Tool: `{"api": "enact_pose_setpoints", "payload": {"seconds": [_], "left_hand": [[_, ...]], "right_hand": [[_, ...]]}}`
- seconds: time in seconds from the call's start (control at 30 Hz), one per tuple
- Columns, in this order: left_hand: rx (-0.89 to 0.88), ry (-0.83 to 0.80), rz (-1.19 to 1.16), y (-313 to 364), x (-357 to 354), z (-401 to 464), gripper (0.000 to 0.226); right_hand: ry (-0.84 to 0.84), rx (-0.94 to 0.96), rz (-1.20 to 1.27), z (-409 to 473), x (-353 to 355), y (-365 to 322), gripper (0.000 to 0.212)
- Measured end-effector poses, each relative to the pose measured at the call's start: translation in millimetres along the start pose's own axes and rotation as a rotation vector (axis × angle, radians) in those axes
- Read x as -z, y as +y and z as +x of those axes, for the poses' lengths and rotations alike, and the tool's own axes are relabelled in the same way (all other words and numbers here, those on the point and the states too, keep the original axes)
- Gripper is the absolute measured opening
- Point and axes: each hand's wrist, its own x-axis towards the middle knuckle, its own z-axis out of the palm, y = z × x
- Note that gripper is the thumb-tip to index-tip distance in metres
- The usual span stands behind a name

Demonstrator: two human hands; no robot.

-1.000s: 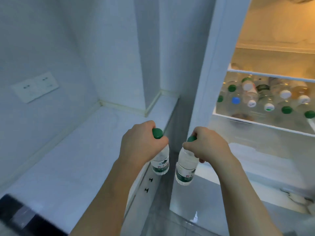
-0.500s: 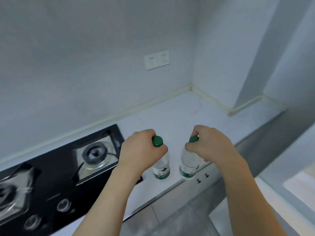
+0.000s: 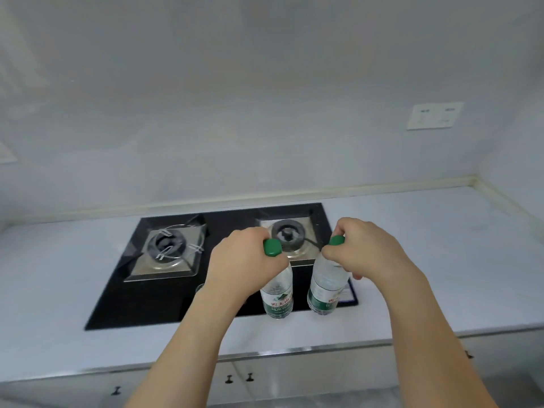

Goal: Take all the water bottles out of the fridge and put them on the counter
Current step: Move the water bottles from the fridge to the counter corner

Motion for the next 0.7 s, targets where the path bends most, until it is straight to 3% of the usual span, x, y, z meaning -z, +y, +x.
{"api": "enact_pose_setpoints", "payload": {"seconds": [0.43, 0.7], "left_hand": [[0.159, 0.086, 0.053, -196.5, 104.4, -50.8, 0.022], [0.257, 0.132, 0.03, -282.9, 141.4, -65.9, 0.019]], "right_hand": [[0.007, 0.195, 0.008, -11.9, -90.4, -211.6, 0.02], [0.0, 0.263, 0.026, -8.5, -134.9, -300.9, 0.021]]}}
